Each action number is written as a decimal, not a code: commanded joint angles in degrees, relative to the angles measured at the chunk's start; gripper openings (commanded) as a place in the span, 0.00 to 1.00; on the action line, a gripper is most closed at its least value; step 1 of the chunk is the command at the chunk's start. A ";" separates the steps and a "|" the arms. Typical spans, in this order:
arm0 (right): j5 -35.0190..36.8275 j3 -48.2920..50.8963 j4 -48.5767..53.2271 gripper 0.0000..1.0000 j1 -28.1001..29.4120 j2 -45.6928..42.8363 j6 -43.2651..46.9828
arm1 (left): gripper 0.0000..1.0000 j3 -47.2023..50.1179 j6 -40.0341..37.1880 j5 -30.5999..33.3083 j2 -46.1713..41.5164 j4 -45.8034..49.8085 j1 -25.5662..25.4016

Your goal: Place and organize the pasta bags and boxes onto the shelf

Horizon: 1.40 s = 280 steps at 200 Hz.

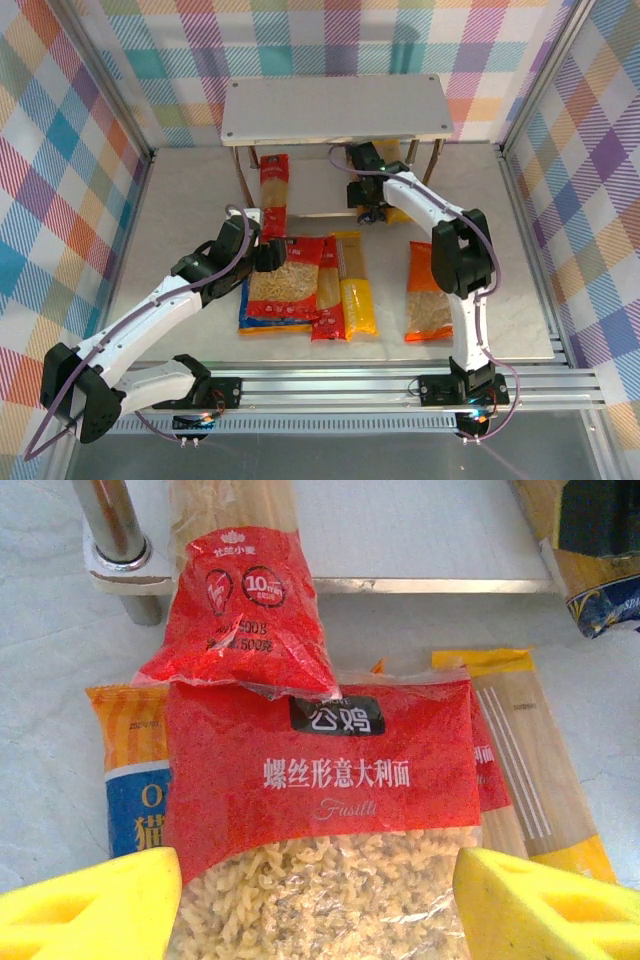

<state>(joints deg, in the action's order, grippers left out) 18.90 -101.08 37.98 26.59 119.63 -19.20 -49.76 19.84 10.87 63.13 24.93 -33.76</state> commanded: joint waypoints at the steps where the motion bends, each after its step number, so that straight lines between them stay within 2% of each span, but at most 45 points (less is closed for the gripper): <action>1: -0.53 3.49 -3.15 0.76 -0.14 -6.49 -0.21 | 0.72 -0.94 -1.64 -0.65 -1.34 2.72 -0.08; 87: -2.82 17.44 -6.18 0.77 1.81 -20.16 0.62 | 0.68 -1.54 -1.31 -1.19 -2.39 5.47 -1.53; 117: -4.37 25.23 -3.21 0.77 3.93 -27.52 -0.77 | 0.66 -3.59 -0.95 1.75 -0.48 7.20 -7.71; 151: -4.29 35.55 0.07 0.77 5.00 -41.77 -4.34 | 0.59 -6.84 0.68 3.89 4.99 6.89 -17.86; 173: -1.80 39.37 3.44 0.77 5.03 -49.72 -5.67 | 0.57 -8.24 2.81 1.82 10.61 2.90 -23.36; 184: -1.07 40.28 4.78 0.77 4.96 -52.30 -6.04 | 0.57 -8.42 3.96 -1.47 13.26 -0.97 -24.70; 201: -1.59 40.52 6.51 0.77 4.99 -54.52 -6.40 | 0.59 -8.57 6.18 -5.39 17.35 -6.85 -24.78; 224: -2.83 40.69 7.21 0.77 4.96 -55.97 -6.93 | 0.60 -9.69 7.13 -4.45 22.96 -8.46 -22.91; 253: -4.24 41.66 6.42 0.77 4.97 -56.94 -7.18 | 0.60 -9.46 6.19 -4.20 29.06 -14.81 -19.28; 280: -4.55 42.23 6.32 0.77 4.98 -57.14 -7.25 | 0.60 -12.14 5.64 -3.82 32.87 -13.05 -17.81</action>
<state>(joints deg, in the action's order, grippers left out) 15.44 -59.59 43.62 31.68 63.88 -25.30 -58.48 25.50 6.92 94.02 13.43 -52.75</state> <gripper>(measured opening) 0.770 0.598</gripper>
